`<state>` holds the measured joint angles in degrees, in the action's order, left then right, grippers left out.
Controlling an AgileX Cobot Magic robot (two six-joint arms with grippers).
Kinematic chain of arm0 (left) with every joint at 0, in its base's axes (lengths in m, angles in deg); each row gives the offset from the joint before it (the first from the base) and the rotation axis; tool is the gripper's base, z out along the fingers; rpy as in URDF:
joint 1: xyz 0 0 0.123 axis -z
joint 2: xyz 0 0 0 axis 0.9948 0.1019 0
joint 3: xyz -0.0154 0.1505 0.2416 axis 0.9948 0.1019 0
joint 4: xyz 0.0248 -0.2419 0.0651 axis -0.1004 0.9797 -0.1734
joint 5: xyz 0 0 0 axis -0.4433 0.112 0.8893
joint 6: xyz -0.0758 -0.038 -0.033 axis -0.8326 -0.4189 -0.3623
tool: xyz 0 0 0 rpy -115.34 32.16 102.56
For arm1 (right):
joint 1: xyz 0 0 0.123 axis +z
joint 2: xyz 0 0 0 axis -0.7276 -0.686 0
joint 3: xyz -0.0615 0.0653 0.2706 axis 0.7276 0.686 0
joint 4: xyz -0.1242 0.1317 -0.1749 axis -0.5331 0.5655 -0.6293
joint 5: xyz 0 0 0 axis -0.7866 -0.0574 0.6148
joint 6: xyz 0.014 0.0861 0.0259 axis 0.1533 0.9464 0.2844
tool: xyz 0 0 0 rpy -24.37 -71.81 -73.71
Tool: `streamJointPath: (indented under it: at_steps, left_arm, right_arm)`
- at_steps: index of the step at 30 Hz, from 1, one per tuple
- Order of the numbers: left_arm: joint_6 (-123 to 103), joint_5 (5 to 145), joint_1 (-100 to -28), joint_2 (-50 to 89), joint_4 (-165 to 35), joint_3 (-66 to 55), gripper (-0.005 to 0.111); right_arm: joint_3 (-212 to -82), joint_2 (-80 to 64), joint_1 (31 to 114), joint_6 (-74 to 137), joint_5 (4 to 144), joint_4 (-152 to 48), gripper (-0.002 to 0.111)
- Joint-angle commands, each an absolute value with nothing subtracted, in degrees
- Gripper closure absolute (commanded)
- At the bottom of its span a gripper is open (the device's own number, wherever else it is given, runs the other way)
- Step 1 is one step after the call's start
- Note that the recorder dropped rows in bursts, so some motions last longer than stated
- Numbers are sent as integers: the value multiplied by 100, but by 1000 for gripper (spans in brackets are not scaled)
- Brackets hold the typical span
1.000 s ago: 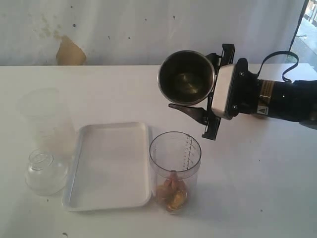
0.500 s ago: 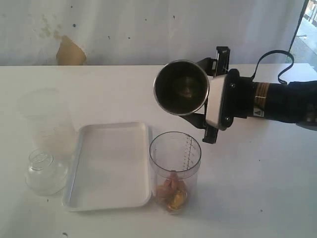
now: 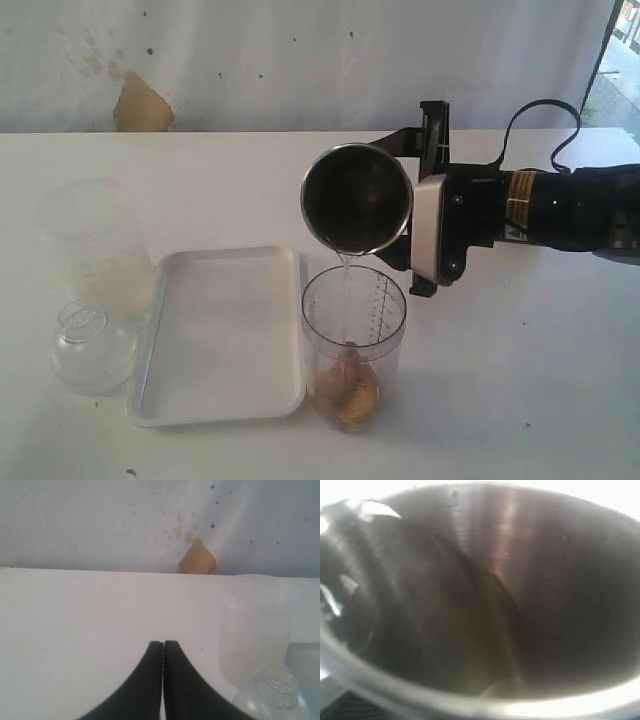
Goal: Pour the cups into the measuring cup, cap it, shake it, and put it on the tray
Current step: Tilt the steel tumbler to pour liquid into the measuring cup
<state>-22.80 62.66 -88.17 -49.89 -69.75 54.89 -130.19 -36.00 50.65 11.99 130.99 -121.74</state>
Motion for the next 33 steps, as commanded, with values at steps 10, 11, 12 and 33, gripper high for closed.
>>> streamJointPath:
  at_steps: [10, 11, 12, 33]
  left_arm:
    - [-2295, 6309, -8801, -5016, -6973, 5515, 106]
    - [-2295, 6309, -8801, -5016, -6973, 5515, 106]
    - [-2295, 6309, -8801, -5016, -6973, 5515, 106]
    - [-2295, 6309, -8801, -5016, -6973, 5515, 106]
  right_arm:
    - [-13084, -3551, 5064, 778, 13326, -12025, 108]
    - [-13084, -3551, 5064, 778, 13326, -12025, 108]
    - [-13084, -3551, 5064, 778, 13326, -12025, 108]
    - [-13084, -3322, 5064, -66, 12760, -12106, 108]
